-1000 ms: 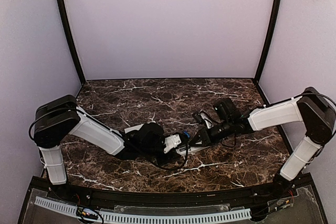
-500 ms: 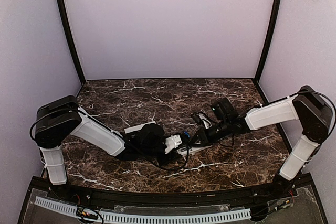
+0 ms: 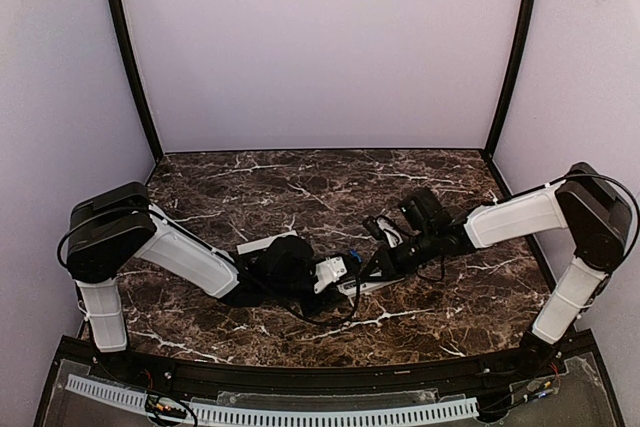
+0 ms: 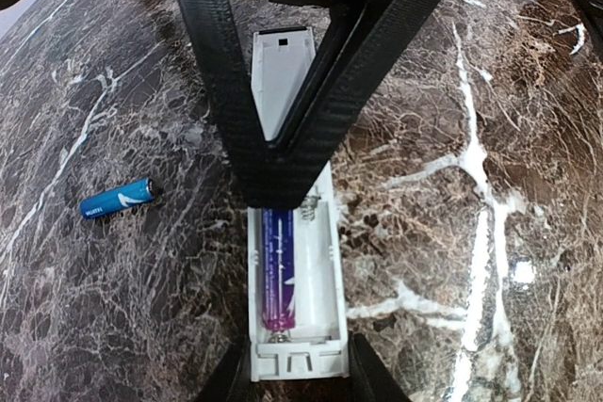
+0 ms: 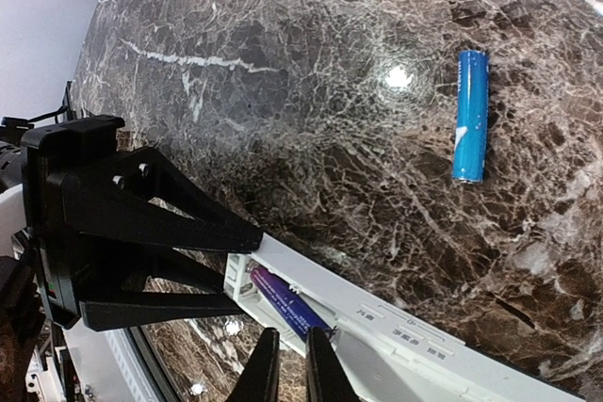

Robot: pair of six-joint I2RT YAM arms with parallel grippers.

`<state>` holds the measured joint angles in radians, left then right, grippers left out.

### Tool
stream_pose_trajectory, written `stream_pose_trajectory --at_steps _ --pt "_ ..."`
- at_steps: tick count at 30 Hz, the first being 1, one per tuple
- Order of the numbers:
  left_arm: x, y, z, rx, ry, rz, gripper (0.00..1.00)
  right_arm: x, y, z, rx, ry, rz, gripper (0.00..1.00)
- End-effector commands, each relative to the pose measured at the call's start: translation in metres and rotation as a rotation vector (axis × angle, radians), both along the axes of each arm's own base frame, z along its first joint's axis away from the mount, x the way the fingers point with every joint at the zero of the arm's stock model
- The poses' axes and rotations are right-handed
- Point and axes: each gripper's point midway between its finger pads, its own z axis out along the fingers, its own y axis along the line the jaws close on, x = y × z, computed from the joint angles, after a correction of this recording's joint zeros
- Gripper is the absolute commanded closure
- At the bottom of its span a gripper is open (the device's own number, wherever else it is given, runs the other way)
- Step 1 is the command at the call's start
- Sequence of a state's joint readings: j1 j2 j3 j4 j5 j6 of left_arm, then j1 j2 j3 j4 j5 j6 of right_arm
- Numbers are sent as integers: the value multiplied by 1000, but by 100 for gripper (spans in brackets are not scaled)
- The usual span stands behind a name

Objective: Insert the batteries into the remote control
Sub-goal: Press the battery in the battery compartment.

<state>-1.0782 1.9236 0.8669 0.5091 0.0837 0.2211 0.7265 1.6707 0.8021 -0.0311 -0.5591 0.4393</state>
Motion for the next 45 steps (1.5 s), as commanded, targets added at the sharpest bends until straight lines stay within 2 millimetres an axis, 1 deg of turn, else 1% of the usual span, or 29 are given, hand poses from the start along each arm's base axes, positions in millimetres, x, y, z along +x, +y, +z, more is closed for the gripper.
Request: stream_pose_trajectory --at_steps 1,13,21,23,26,31,34,36,37,38,39,41,42,43,45 --pt "-8 8 -20 50 34 2 72 -2 3 -6 -24 -2 14 91" --pt "-8 7 -22 52 34 -1 77 -3 5 -19 -58 7 27 95" --pt "-9 6 -26 53 41 -8 78 -3 6 -28 -146 -22 40 96" --pt "-9 6 -27 54 40 -7 77 -3 7 -28 -153 -29 43 96" --pt "-8 6 -25 55 36 -2 76 -1 8 -20 -144 -44 38 96" --pt "-5 8 -12 49 27 11 71 5 12 8 -96 -96 33 92" --pt "-6 9 -6 57 23 8 65 10 14 27 -60 -134 27 88" --pt "-5 10 4 49 17 10 61 13 14 36 -44 -149 22 86" --pt "-5 11 5 54 15 16 60 15 14 40 -36 -154 20 85" --pt "-4 11 11 45 11 19 56 16 13 42 -30 -156 18 85" --pt "-4 12 12 50 12 22 55 17 11 44 -25 -158 16 85" --pt "-4 13 20 44 10 25 50 19 7 48 -15 -163 10 84" --pt "-4 13 26 33 7 28 48 19 5 49 -9 -164 9 84" --pt "-4 13 28 32 10 29 46 19 3 50 -7 -167 6 83" --pt "-3 11 39 6 20 43 46 20 -3 51 2 -164 -1 81"
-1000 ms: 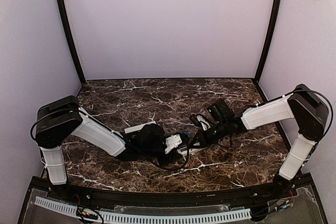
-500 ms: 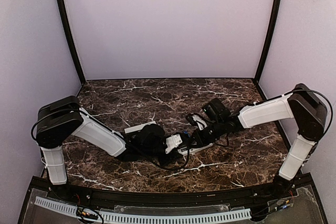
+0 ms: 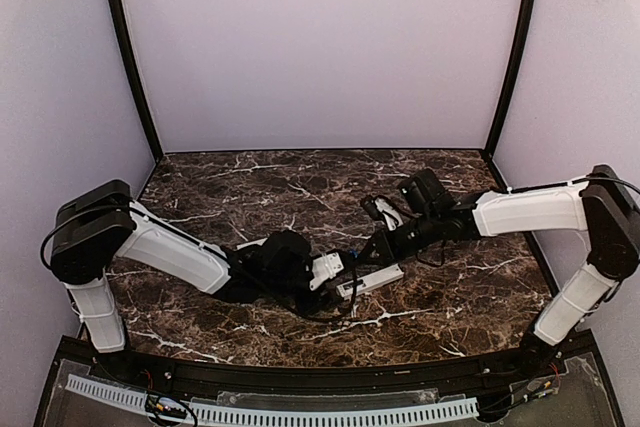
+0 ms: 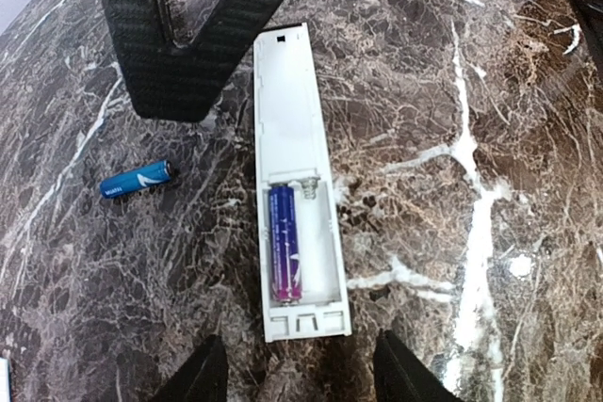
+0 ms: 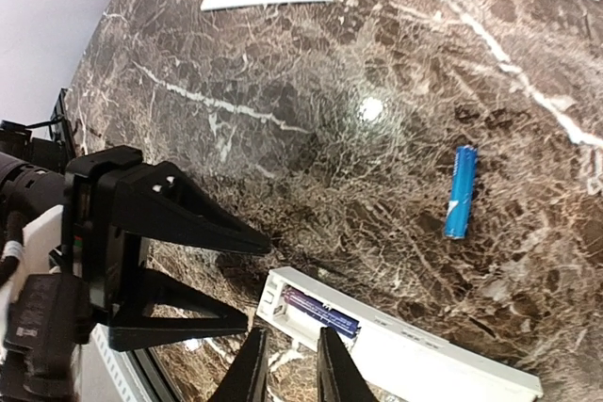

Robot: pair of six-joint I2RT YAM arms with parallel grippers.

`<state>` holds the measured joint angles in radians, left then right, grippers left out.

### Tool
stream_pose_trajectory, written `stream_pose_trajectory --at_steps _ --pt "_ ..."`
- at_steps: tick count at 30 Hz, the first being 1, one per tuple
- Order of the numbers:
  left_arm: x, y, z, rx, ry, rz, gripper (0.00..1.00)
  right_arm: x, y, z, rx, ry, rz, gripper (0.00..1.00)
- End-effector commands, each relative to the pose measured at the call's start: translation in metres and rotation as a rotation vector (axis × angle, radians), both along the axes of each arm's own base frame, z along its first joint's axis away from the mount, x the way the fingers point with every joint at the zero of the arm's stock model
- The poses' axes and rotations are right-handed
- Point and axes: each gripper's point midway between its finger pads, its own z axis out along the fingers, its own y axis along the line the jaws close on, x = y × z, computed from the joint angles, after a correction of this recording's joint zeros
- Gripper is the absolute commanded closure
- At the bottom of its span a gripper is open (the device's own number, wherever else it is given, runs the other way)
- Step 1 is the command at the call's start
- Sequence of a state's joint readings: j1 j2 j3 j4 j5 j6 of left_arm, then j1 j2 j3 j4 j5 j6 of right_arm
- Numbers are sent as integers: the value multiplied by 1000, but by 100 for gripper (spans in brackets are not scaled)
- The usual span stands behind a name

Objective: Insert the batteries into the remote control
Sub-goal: Press the battery in the battery compartment, then adjust the remote control without the battery cover at the center of the board.

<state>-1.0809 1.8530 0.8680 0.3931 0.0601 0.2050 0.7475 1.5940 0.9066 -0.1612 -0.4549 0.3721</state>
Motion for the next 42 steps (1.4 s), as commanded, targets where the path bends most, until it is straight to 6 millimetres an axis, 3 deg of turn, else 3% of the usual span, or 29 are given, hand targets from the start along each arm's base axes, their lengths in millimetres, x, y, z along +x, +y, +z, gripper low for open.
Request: stream_pose_trajectory --at_steps 1,5,10,16,20,29,36,42 --pt "2 -4 37 -60 12 28 46 3 -12 12 45 -18 -7 80" --pt "7 -11 45 -59 112 64 48 7 -33 13 80 -8 -51 73" --pt "19 -15 37 -21 281 169 48 8 -57 9 82 -10 -93 61" --pt "18 -12 33 3 448 298 52 11 -75 -5 77 12 -125 60" --pt "12 4 33 -16 551 436 53 14 -79 -16 71 30 -133 60" --pt "9 8 49 -218 729 602 41 15 -77 -29 87 60 -131 60" --pt "11 -2 37 -281 875 708 46 18 -73 -34 96 68 -124 62" --pt "16 8 30 -252 890 828 52 17 -74 -38 92 75 -123 63"
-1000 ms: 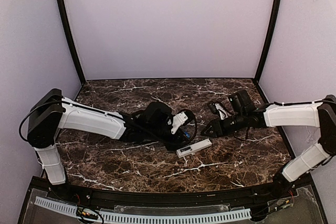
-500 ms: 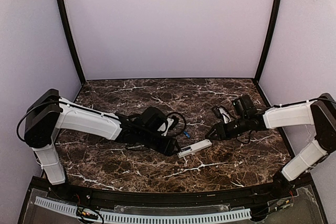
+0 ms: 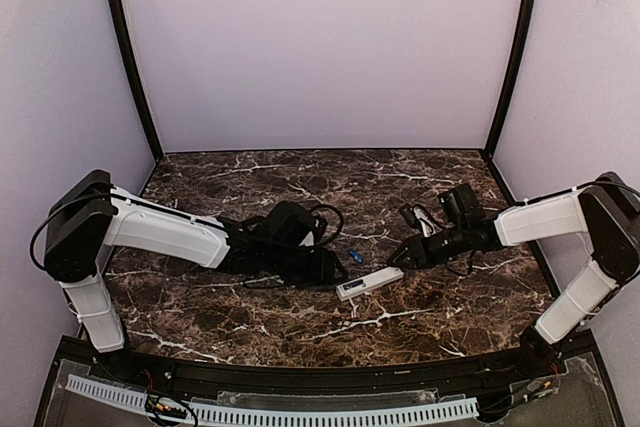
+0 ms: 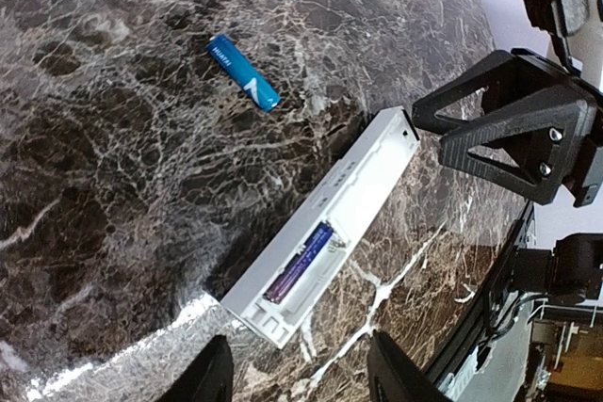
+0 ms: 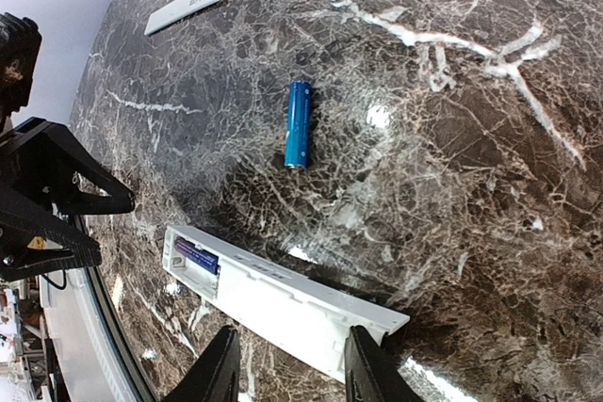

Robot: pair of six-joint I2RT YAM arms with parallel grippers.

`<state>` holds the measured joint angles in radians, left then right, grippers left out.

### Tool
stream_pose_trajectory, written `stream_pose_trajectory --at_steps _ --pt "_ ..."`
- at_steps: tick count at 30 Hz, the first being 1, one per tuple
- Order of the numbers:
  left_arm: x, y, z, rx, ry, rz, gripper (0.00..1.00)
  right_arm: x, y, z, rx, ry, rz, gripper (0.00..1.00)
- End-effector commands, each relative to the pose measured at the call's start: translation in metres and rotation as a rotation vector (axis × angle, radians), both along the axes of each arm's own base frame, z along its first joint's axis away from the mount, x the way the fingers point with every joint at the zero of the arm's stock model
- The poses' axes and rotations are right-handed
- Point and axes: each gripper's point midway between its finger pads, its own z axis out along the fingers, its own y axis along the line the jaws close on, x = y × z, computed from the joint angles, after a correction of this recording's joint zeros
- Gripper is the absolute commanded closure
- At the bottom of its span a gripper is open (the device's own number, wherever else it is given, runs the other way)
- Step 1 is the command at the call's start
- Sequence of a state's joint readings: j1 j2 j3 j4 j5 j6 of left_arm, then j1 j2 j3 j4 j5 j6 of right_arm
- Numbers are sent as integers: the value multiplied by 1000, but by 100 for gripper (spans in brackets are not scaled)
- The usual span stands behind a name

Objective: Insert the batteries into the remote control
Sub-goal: Adjust the remote control without the battery cover at the center of the board.

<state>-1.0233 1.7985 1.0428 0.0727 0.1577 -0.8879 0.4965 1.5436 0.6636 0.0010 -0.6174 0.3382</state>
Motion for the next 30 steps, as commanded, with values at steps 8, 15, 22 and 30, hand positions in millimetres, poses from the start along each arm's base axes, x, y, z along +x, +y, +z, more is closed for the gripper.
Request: stream_pose_trajectory --at_steps 8,15,22,30 --pt "0 1 -15 36 93 121 53 1 -4 -4 -14 -9 -10 60" --pt "-1 -5 -25 46 109 123 54 2 -13 -6 -52 -19 -26 54" --pt "0 -8 -28 50 110 131 56 3 -16 -22 -85 9 -25 56" --pt "-1 -11 -35 62 130 126 59 0 -16 -29 -84 26 -15 60"
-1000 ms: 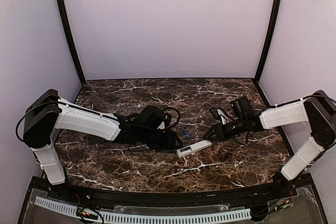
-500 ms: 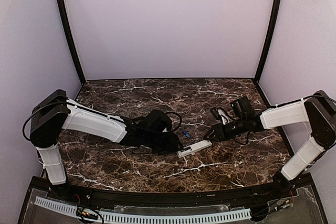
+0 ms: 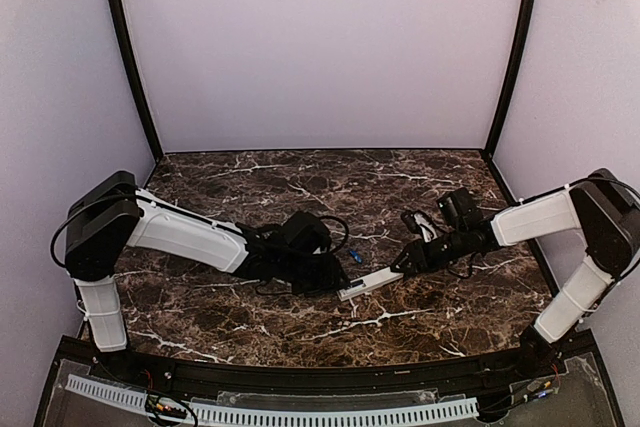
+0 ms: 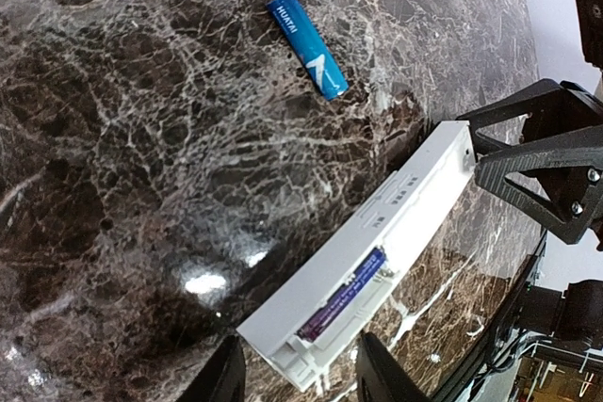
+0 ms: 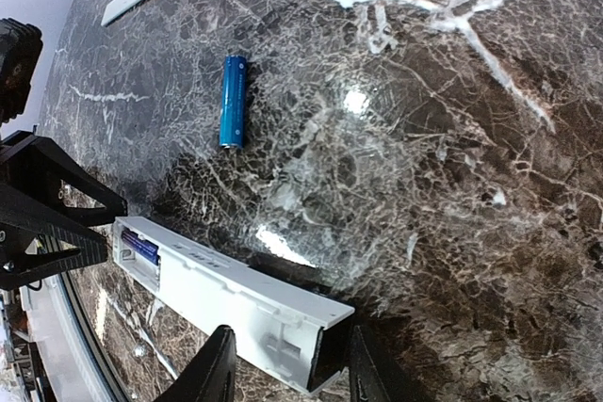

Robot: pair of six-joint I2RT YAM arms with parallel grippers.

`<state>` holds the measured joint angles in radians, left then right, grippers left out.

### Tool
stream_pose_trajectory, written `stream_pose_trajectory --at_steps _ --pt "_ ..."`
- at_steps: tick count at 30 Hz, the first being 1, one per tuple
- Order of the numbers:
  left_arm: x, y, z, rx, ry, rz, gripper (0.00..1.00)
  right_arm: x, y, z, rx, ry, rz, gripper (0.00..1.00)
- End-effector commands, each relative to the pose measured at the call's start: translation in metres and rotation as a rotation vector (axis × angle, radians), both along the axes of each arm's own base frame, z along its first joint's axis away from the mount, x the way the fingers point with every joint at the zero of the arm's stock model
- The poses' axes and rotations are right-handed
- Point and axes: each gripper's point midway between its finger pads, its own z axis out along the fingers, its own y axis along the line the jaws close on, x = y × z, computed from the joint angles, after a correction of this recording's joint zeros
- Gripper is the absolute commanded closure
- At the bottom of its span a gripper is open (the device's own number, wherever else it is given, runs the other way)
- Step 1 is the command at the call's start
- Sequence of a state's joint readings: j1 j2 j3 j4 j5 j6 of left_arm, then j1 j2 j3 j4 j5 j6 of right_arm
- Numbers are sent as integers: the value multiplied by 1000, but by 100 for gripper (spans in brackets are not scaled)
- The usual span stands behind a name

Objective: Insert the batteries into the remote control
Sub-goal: Adjust the remote control without the battery cover at the center of the board.

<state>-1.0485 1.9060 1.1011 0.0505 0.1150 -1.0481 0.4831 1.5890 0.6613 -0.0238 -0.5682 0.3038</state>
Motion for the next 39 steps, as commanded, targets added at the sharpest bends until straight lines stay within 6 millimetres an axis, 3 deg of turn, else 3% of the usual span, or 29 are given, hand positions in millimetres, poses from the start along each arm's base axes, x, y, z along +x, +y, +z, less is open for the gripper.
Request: stream_pose_trajectory --at_steps 1,14,20,25,34,39 --pt "-1 -1 -4 26 18 5 60 -3 -3 -7 -8 8 7 61" --pt "-3 7 -21 103 51 13 74 -8 -1 -7 13 22 18 64" --pt "-3 8 -23 110 52 6 75 -9 2 -6 29 19 27 65" --pt "3 8 -9 109 -2 -9 62 -11 7 0 52 21 30 66" --pt "25 7 59 90 -223 -99 29 -16 11 4 65 24 32 65" --pt "55 24 67 108 -275 -123 28 -22 17 7 76 31 45 65"
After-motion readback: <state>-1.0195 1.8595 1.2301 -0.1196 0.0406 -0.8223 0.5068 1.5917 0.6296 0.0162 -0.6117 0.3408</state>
